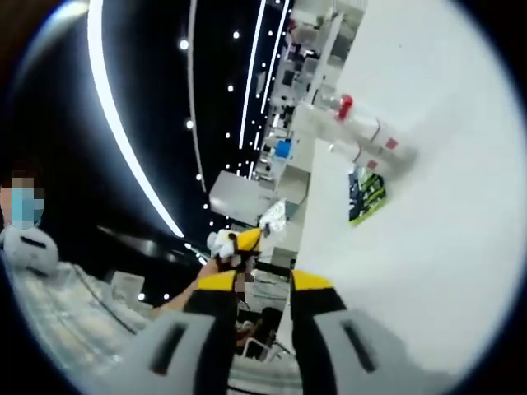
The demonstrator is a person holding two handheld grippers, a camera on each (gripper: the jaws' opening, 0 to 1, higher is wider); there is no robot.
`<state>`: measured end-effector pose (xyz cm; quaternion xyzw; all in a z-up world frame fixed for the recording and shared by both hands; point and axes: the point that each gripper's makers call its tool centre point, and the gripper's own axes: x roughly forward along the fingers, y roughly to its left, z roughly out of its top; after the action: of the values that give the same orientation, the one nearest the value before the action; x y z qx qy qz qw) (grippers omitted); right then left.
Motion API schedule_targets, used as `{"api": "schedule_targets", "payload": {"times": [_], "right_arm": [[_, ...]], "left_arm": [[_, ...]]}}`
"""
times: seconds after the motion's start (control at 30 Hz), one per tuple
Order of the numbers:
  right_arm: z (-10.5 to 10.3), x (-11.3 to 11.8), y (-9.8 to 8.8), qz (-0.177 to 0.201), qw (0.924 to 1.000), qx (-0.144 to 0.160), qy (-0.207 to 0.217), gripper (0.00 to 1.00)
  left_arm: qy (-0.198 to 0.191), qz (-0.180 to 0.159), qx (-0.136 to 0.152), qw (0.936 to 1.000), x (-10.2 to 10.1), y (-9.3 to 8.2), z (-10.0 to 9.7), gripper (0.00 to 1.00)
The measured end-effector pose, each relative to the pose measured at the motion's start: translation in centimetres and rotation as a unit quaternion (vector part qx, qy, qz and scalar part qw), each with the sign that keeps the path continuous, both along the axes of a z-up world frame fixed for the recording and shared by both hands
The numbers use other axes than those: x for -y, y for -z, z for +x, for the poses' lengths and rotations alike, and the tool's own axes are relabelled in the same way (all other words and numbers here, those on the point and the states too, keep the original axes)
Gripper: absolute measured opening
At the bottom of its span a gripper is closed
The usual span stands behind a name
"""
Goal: Arrange the skincare products in the storage area until every visible bottle or jar stands upright without overlapping.
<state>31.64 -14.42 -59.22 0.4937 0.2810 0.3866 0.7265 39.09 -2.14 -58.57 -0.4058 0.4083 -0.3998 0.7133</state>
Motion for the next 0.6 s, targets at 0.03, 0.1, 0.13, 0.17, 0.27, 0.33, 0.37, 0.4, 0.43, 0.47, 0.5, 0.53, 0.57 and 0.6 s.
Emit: {"api": "schedule_targets", "payload": {"times": [0.03, 0.1, 0.13, 0.17, 0.27, 0.33, 0.37, 0.4, 0.43, 0.47, 0.5, 0.53, 0.57, 0.6], "right_arm": [[0.2, 0.2, 0.4, -0.022, 0.9997, 0.004, 0.005, 0.27], [0.5, 0.3, 0.7, -0.067, 0.9976, 0.02, 0.004, 0.28], [0.9, 0.5, 0.9, -0.097, 0.9947, 0.033, 0.004, 0.28], [1.1, 0.6, 1.0, -0.119, 0.9917, 0.047, 0.002, 0.28], [1.7, 0.9, 1.2, -0.224, 0.9645, 0.138, -0.023, 0.28], [2.1, 1.2, 1.2, -0.275, 0.9454, 0.174, -0.021, 0.26], [2.1, 1.1, 1.0, -0.276, 0.9443, 0.177, -0.027, 0.24], [2.4, 1.2, 0.9, -0.275, 0.9451, 0.174, -0.024, 0.2], [2.5, 1.3, 0.9, -0.28, 0.9429, 0.178, -0.024, 0.17], [3.0, 1.7, 0.8, -0.3, 0.9335, 0.195, -0.019, 0.14], [3.4, 2.1, 1.0, -0.328, 0.9214, 0.207, -0.018, 0.09], [3.7, 2.5, 1.5, -0.351, 0.9137, 0.204, -0.022, 0.05], [4.0, 3.0, 2.2, -0.353, 0.9243, 0.144, -0.001, 0.04], [4.6, 3.1, 2.4, -0.343, 0.9329, 0.107, 0.021, 0.04]], "left_arm": [[-0.001, 0.001, 0.0, 1.0, -0.1, 0.0, 0.2, 0.0], [-0.005, 0.003, -0.001, 1.0, -0.4, 0.1, 0.8, 0.0], [-0.007, 0.005, -0.001, 1.0, -0.5, 0.1, 1.0, 0.0], [-0.008, 0.006, -0.002, 1.0, -0.5, 0.2, 1.2, 0.0], [-0.008, 0.012, -0.005, 0.9999, -0.8, 0.5, 1.7, 0.0], [-0.005, 0.014, -0.008, 0.9999, -0.9, 0.7, 2.0, 0.0], [-0.005, 0.017, -0.008, 0.9998, -1.0, 0.9, 2.2, 0.0], [-0.004, 0.019, -0.009, 0.9998, -1.0, 0.9, 2.4, 0.0], [-0.003, 0.019, -0.009, 0.9998, -1.1, 1.0, 2.5, 0.0], [-0.003, 0.025, -0.009, 0.9996, -1.3, 1.2, 2.7, 0.0], [-0.003, 0.029, -0.01, 0.9995, -1.5, 1.5, 3.1, 0.0], [-0.003, 0.03, -0.012, 0.9995, -1.6, 1.6, 3.3, 0.0], [-0.006, 0.031, -0.013, 0.9994, -1.8, 1.7, 3.6, 0.0], [-0.007, 0.032, -0.013, 0.9994, -2.0, 1.8, 3.9, 0.0]]}}
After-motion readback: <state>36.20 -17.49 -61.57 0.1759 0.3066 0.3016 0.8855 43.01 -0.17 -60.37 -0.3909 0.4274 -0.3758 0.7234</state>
